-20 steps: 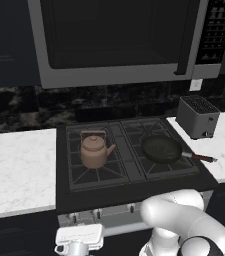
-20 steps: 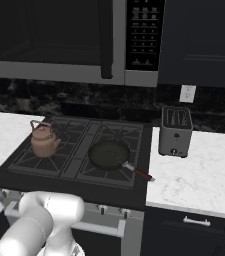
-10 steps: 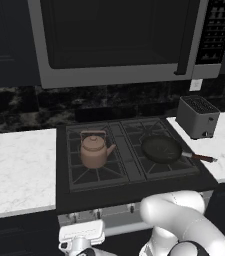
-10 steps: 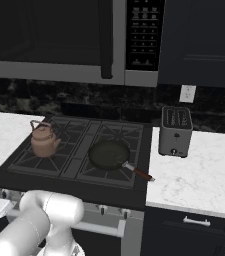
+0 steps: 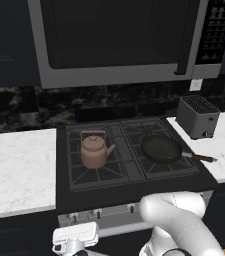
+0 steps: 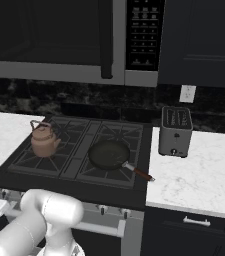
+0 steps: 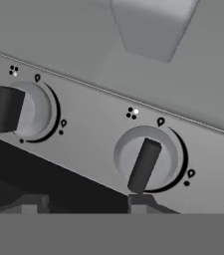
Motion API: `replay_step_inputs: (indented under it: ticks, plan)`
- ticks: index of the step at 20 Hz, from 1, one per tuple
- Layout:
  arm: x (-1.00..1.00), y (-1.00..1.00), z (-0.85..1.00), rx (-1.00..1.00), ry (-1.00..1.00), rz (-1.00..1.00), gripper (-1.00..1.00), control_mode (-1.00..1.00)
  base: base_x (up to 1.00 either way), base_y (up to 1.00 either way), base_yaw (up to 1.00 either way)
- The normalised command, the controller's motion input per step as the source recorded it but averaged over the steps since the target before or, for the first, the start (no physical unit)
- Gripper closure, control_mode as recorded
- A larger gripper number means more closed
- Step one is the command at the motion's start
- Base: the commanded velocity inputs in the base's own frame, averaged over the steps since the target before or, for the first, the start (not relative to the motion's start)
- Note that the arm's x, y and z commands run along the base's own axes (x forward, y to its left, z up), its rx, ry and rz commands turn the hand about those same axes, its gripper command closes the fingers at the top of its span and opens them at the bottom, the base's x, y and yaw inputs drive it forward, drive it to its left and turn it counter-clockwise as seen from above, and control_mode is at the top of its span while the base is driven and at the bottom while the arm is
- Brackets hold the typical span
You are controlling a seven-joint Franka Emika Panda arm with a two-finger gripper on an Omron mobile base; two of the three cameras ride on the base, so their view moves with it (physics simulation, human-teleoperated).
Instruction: Pick the kettle from the counter and place it on a stove burner. Then turn the burner on.
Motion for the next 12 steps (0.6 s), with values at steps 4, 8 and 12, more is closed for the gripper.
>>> replay_step_inputs:
  ticks: [4, 8, 12]
  plan:
    - [0.1, 0.12, -0.33, -0.01, 0.0, 0.0, -1.0, -1.0, 0.0, 0.0, 0.0]
    - [-0.06, 0.11, -0.18, 0.0, -0.01, 0.01, -1.0, -1.0, 0.0, 0.0, 0.0]
    - [-0.03, 0.04, 0.0, 0.0, -0.02, 0.01, -1.0, -1.0, 0.0, 0.0, 0.0]
